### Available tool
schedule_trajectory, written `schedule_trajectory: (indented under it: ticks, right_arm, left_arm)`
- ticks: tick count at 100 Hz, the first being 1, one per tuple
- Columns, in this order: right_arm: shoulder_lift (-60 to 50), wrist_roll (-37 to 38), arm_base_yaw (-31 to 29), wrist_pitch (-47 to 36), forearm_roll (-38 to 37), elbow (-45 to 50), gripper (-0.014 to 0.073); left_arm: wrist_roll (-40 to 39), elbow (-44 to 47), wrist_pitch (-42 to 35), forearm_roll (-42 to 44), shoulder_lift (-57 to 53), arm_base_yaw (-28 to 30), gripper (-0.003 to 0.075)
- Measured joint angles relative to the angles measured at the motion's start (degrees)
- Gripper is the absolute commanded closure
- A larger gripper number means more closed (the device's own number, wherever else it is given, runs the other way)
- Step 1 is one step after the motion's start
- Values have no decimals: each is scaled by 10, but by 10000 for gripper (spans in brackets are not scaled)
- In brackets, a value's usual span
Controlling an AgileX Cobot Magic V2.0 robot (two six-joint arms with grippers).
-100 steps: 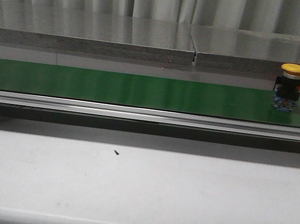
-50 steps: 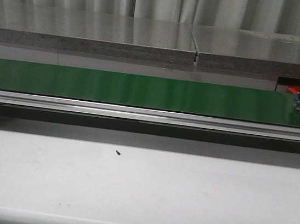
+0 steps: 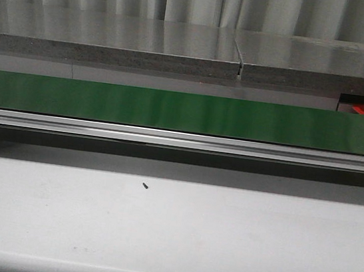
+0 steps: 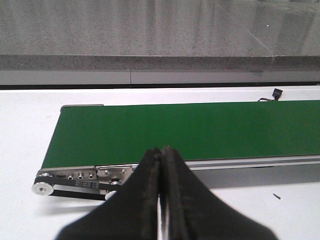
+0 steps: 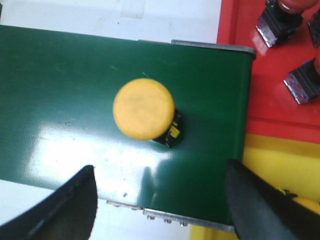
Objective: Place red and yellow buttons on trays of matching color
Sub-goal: 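Grasp the yellow button arriving at the belt's end with the right gripper, then place the yellow button in the yellow tray and release it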
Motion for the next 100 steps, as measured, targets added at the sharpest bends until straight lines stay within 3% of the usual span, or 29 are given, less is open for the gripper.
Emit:
schedule_trajectory:
  ticks: [12,46,55,75,100]
  right_arm:
    - [26,0,5,-10,-2,-7,3]
    - [112,-2,6,-15,-5,-90,19]
    - [131,-2,6,-18,-6,-104,89]
    - [155,20,6,-13,-31,-108,377]
    - [145,58,-11,32,-56,-109,396]
  left_arm:
    - [0,0,0,0,0,0,739]
    - [0,0,0,0,0,0,739]
    - [0,0,0,0,0,0,739]
    - [0,0,0,0,0,0,739]
    - [0,0,0,0,0,0,739]
